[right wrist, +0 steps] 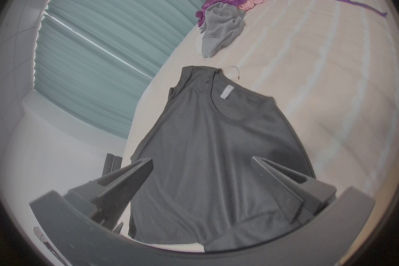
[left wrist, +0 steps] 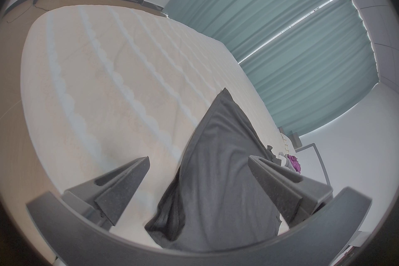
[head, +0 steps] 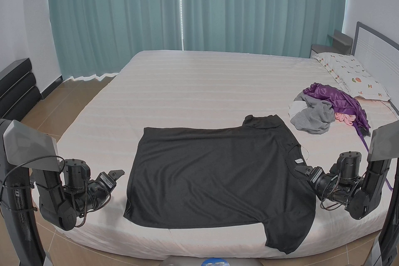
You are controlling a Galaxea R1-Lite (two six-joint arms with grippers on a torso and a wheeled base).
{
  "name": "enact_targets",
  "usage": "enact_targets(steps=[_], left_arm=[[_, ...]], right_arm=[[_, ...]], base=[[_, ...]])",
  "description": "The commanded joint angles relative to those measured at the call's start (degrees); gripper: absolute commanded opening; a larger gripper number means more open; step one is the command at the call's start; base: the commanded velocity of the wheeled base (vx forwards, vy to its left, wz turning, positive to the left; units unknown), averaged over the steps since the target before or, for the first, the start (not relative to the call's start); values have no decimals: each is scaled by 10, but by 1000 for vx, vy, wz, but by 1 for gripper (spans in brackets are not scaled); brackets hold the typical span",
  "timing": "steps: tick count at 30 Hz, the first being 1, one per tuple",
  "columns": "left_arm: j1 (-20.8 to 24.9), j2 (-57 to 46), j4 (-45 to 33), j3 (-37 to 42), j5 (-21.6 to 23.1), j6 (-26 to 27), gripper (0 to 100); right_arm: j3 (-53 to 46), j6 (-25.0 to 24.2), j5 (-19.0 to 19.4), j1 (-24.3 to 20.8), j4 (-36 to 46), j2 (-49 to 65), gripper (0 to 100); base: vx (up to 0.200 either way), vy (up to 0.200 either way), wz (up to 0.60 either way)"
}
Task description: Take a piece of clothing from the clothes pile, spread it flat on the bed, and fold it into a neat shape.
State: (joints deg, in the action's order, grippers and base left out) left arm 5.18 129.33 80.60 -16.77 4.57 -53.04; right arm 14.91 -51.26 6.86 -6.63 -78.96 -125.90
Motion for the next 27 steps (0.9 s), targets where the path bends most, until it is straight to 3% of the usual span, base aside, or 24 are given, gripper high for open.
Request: enact_targets(steps=[1, 9, 24, 27], left_arm=[[4, 0, 1, 3, 1, -1, 100], [10, -1, 1, 2, 1, -2, 100], [22, -25, 1, 9, -6, -1, 100], [21, -51, -1, 33, -8, 5, 100]], right_arm=[[-54, -9, 7, -13, -32, -16, 100], [-76, -9, 7, -19, -79, -41, 100], [-88, -6, 3, -34, -108, -55, 100], [-89, -6, 3, -34, -108, -55, 100]], base=[[0, 0, 0], [0, 0, 0], [0, -200, 0], [0, 0, 0]])
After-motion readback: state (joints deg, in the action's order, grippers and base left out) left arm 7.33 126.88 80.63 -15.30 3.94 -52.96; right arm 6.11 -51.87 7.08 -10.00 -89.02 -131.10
